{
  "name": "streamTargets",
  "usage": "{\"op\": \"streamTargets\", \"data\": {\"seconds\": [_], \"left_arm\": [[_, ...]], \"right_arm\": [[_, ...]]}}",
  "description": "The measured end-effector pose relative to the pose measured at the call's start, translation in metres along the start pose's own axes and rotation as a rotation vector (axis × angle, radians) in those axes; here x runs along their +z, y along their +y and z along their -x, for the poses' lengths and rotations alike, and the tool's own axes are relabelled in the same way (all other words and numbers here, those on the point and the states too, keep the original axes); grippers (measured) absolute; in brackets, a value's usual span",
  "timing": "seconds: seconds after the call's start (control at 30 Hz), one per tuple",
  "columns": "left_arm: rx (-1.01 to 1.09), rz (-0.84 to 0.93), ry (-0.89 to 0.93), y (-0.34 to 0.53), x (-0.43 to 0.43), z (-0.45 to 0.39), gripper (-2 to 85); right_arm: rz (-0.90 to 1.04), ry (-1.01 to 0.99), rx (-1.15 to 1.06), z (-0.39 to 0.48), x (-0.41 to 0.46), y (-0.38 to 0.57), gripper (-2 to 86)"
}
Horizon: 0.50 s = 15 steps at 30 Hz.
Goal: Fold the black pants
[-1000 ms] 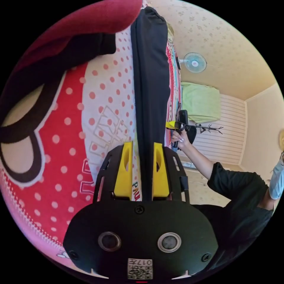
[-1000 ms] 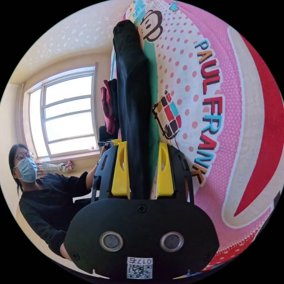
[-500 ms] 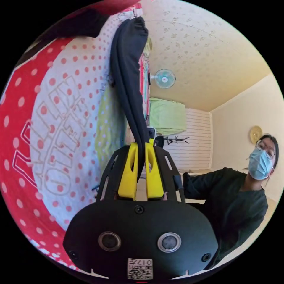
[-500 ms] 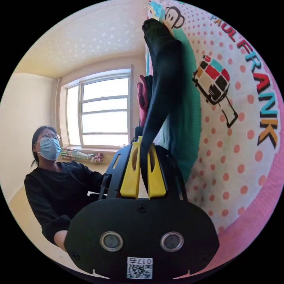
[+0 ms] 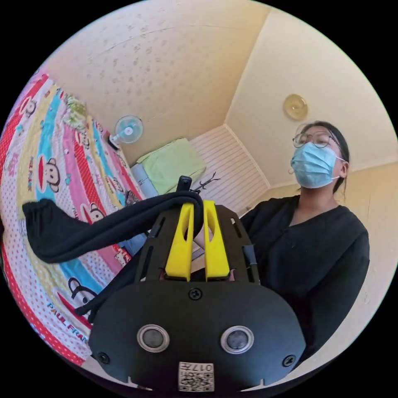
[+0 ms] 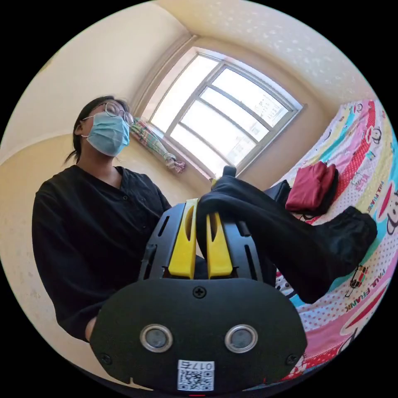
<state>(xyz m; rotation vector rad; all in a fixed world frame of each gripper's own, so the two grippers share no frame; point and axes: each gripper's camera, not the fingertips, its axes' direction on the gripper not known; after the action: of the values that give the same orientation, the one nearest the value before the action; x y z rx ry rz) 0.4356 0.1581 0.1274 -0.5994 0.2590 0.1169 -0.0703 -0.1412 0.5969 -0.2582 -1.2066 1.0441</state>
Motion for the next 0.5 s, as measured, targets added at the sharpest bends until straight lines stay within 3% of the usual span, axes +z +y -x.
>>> {"op": "streamTargets", "data": {"seconds": [0.17,0.27,0.5], "left_arm": [[0.182,-0.001,0.017,-0.039,0.032,-0.089,4.2],[0.208,-0.051,-0.082,-0.058,0.040,-0.102,4.2],[-0.184,-0.131,-0.240,-0.080,0.033,0.051,4.1]], "right_arm": [[-0.007,0.013,-0.301,0.148,0.008,-0.073,-0.2],[-0.031,0.053,-0.339,0.175,0.003,-0.110,-0.1],[-0.154,0.209,0.031,0.052,-0.033,-0.131,-0.1]]}}
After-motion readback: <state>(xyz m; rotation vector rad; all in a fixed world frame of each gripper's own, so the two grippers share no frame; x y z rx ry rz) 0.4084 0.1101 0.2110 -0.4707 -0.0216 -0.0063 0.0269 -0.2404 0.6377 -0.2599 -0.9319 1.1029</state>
